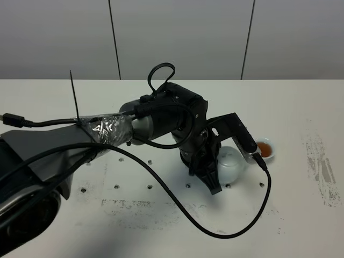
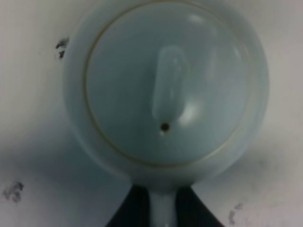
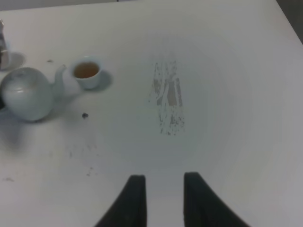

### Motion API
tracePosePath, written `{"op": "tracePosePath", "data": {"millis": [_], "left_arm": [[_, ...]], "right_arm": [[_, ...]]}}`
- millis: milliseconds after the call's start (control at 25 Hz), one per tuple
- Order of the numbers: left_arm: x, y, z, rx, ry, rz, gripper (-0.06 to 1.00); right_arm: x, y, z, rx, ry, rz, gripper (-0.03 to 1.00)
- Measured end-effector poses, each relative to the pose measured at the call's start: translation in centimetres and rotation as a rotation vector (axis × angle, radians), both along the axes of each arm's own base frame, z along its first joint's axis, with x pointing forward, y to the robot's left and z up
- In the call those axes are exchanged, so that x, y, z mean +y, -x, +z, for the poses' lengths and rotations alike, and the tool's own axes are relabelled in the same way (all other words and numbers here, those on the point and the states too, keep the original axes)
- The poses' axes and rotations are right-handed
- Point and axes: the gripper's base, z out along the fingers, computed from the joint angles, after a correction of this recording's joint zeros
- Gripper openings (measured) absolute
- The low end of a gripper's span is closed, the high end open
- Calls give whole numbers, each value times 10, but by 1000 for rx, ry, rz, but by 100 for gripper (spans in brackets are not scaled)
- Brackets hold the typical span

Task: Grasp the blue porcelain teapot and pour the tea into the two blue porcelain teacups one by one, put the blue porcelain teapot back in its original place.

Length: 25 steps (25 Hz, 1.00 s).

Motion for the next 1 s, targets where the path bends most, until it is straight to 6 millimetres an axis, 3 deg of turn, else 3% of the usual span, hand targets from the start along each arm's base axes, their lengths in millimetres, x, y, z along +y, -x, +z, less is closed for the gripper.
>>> {"op": "tracePosePath", "data": {"millis": [200, 320, 680, 840, 1000], "left_arm": [[21, -8, 53, -142, -14, -46, 12], [44, -21, 72, -208, -35, -65, 12], [114, -83, 83, -282, -115, -28, 12], [130, -104, 80, -306, -189, -64, 12], [130, -111, 66, -306, -257, -210, 12]], "right_arm": [[0, 0, 0, 0, 0, 0, 21], [0, 0, 0, 0, 0, 0, 21], [0, 0, 0, 0, 0, 0, 21], [0, 0, 0, 0, 0, 0, 21], [0, 0, 0, 0, 0, 0, 21]]}}
